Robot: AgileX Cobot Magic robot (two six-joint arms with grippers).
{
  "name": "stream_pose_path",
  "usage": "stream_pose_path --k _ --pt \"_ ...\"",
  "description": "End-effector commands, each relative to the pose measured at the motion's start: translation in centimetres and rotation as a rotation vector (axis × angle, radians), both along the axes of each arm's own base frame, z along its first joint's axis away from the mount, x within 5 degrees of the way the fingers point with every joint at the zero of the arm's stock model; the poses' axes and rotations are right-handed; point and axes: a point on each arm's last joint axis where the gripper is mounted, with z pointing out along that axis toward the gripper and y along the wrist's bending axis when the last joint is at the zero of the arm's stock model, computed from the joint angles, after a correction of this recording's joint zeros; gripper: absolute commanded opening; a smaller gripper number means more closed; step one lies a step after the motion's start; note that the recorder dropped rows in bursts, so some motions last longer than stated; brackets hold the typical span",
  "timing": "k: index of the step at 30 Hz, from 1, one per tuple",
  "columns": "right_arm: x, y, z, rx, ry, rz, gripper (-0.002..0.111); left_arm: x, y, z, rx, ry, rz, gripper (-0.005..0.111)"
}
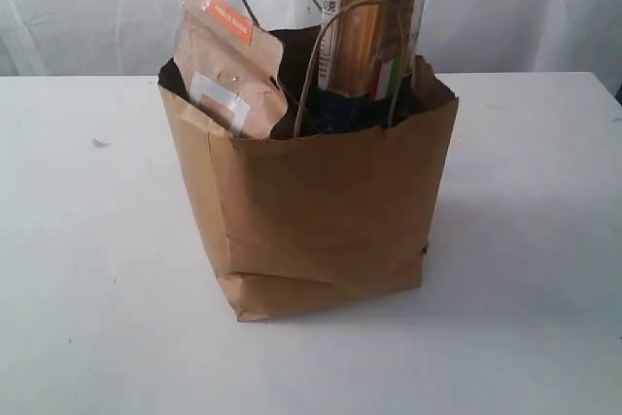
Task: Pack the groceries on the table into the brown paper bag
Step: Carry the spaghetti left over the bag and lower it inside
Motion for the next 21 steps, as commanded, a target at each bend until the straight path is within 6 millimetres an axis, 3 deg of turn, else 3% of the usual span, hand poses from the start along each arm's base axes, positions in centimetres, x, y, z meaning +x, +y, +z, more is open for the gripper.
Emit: stream_pose_path --k 1,8,21 --pt "-0.5 -0.3 1.5 0.056 -0.087 -0.004 0.0 0.0 0.0 0.0 -0.012 0.0 0.002 0.0" --pt "-0.2 0.0 0.4 0.005 -0.007 0.007 0.0 0.0 0.0 0.0 -0.012 0.0 0.002 0.0" --pt "3.1 1.6 -3.2 -0.051 0.038 -0.035 0.0 0.0 0.0 0.0 -0.012 0.0 0.002 0.0"
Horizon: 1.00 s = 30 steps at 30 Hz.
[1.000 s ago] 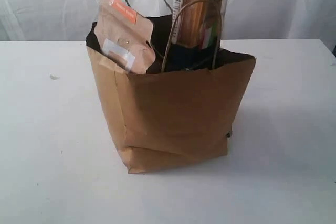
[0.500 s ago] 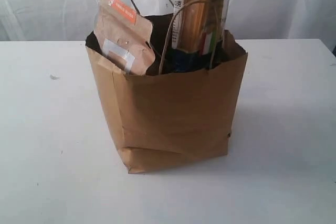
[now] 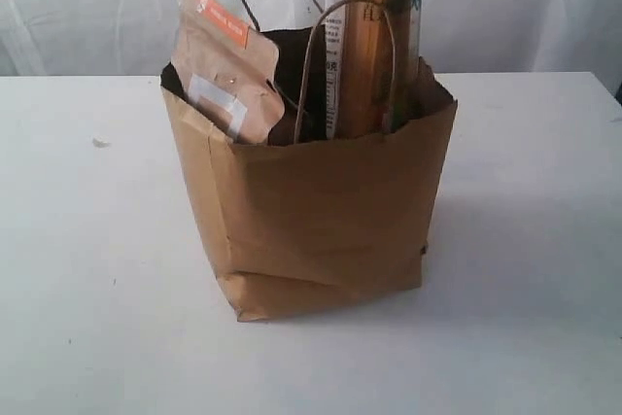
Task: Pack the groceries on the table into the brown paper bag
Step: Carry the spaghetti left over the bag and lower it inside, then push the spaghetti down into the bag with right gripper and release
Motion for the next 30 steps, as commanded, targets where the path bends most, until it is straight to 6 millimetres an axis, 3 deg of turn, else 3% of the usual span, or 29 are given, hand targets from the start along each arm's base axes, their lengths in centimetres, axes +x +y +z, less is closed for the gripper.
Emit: stream_pose_path --k 1,16,30 --pt "0.9 0.3 -0.3 0.013 -0.048 -0.025 0.0 0.0 0.0 0.0 -0.012 0.0 0.002 0.0" --pt "2.5 1.6 -5.4 -0.02 0.03 -0.038 0.0 0.0 0.0 0.0 -0.012 0.0 0.002 0.0" --pt "2.2 3.9 -10.1 -0.037 0.022 -0.027 0.0 0.0 0.0 0.0 -0.012 0.0 0.002 0.0"
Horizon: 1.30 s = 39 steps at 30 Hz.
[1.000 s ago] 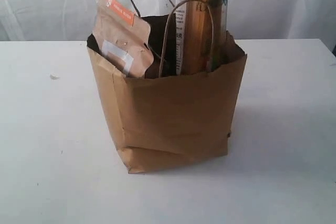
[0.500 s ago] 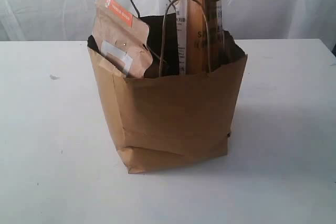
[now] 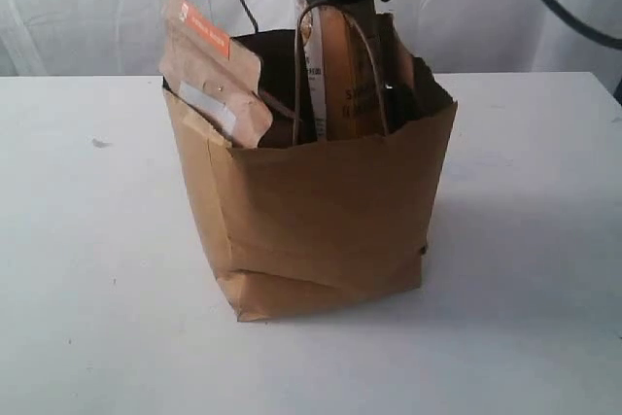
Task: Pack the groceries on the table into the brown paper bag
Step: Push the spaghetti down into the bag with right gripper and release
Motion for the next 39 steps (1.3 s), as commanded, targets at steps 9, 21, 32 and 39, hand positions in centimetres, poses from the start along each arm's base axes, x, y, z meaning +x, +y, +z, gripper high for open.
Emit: stream_pose_path --k 9,21,32,39 --pt "-0.8 -0.3 -0.9 0.006 -0.013 -0.074 0.0 0.0 0.0 0.0 -0.012 0.0 0.002 0.0" --pt "-3.3 -3.2 2.8 0.085 -0.072 -0.182 0.0 0.0 0.0 0.0 -0.012 0.0 0.002 0.0" --pt "-1.9 -2.1 0.4 0.102 0.025 -0.232 0.0 0.0 0.0 0.0 -0.012 0.0 0.002 0.0" --pt "-1.6 -1.6 -2.6 0.072 0.053 -0.215 0.0 0.0 0.0 0.0 -0.012 0.0 0.002 0.0"
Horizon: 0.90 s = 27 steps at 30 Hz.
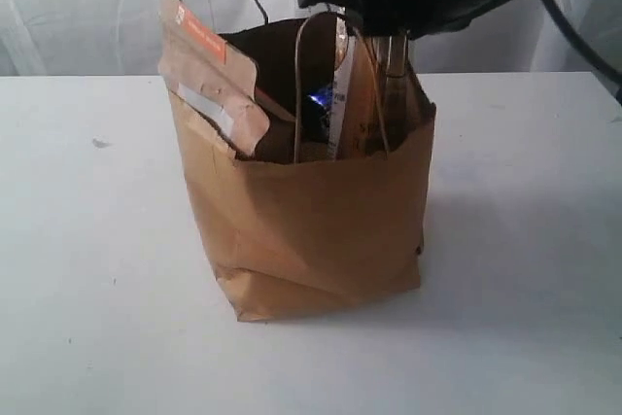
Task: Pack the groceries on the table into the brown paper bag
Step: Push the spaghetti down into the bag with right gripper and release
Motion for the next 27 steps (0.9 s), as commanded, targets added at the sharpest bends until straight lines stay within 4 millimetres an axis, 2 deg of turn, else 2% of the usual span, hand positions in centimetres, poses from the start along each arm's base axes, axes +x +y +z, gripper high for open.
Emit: stream_pose_path --k 1,5,10,17,22,27 --pt "0.0 0.2 -1.1 0.007 -0.016 0.016 0.0 0.0 0.0 0.0 -0.012 0.0 0.002 0.0" --pt "0.1 0.3 -1.8 0.013 -0.033 0.03 0.0 0.0 0.0 0.0 -0.012 0.0 0.002 0.0" --pt "0.6 0.3 -0.5 -0.018 -0.152 0.052 0.0 0.0 0.0 0.0 -0.012 0.0 0.002 0.0" --pt "1.0 -0.5 0.0 -0.145 -0.237 0.027 0.0 0.0 0.0 0.0 -0.012 0.0 0.002 0.0" --pt "1.0 -0.5 0.1 -0.129 -0.234 0.024 0.0 0.0 0.0 0.0 -0.012 0.0 0.002 0.0" --pt "1.1 -0.2 -0.9 -0.152 -0.171 0.045 0.0 0.0 0.0 0.0 -0.012 0.0 0.002 0.0"
